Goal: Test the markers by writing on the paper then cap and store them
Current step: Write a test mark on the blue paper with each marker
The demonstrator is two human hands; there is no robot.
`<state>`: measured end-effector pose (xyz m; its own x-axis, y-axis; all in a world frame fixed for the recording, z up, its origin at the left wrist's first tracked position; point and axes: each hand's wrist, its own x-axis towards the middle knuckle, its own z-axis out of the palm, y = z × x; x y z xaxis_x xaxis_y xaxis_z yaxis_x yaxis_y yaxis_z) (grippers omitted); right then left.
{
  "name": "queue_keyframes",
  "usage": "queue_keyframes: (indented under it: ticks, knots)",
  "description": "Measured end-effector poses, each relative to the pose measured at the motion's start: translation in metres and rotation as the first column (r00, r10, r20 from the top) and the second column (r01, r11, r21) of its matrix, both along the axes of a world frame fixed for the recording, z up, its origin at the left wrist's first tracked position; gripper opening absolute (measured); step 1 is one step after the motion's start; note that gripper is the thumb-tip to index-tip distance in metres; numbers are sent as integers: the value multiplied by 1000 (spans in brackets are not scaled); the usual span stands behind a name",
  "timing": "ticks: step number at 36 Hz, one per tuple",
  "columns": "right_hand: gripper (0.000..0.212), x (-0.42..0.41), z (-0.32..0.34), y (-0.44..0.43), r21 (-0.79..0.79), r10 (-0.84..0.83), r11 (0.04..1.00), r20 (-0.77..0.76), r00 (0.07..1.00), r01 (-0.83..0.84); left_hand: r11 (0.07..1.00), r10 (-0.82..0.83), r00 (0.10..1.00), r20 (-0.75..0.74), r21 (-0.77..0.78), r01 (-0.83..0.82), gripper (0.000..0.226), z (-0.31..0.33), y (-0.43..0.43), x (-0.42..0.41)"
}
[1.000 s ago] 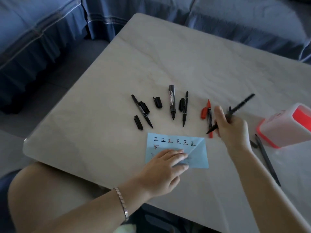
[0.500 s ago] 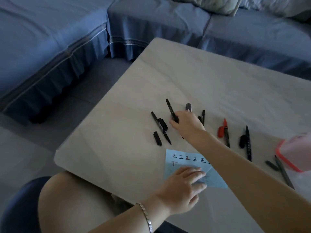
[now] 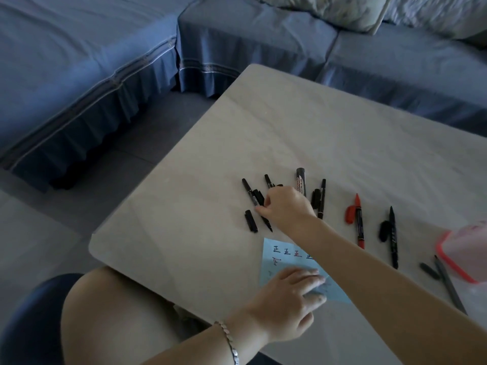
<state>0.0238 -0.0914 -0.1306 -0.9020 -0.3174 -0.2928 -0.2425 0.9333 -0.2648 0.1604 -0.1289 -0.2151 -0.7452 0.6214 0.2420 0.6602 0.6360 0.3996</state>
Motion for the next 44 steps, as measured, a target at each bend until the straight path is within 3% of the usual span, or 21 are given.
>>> queue_keyframes:
  ticks: [7, 9, 12, 15, 18, 22, 28, 31, 36, 44]
  knots:
    - [14, 2, -2, -15, 119, -39, 992, 53, 998, 33, 1000, -1, 1000, 25, 31, 1, 35, -2, 1, 0]
    - [23, 3, -4, -13, 69, -52, 996, 61, 997, 48, 1000, -3, 1000, 26, 29, 3, 36, -1, 0, 0]
    - [37, 6, -3, -2, -140, -115, 982, 103, 988, 129, 1000, -3, 1000, 18, 24, 3, 35, 1, -1, 0]
    - [26, 15, 7, 21, -425, -209, 871, 133, 969, 246, 1000, 4, 1000, 5, 21, -4, 35, 2, -1, 0]
    - [14, 30, 19, 55, -614, -299, 719, 150, 942, 326, 1000, 7, 1000, -16, 27, -7, 35, 1, -1, 0]
    - [26, 55, 19, 105, -789, -436, 479, 167, 884, 385, 1000, 18, 998, -61, -6, -18, 33, 3, -2, 0]
    - [22, 90, 0, 160, -808, -534, 324, 272, 800, 491, 994, -22, 988, -152, -111, 5, 38, 7, 2, 2]
    - [25, 96, -8, 172, -812, -550, 297, 286, 785, 503, 996, -10, 989, -147, -95, -4, 43, 12, 11, 2]
    - [11, 94, -19, 167, -807, -621, 286, 254, 742, 516, 991, 76, 996, -35, -109, -80, 45, 16, 38, 3]
    - [37, 84, -45, 139, -817, -777, 191, 212, 593, 543, 983, 98, 995, 14, -157, -95, 40, 10, 47, 4]
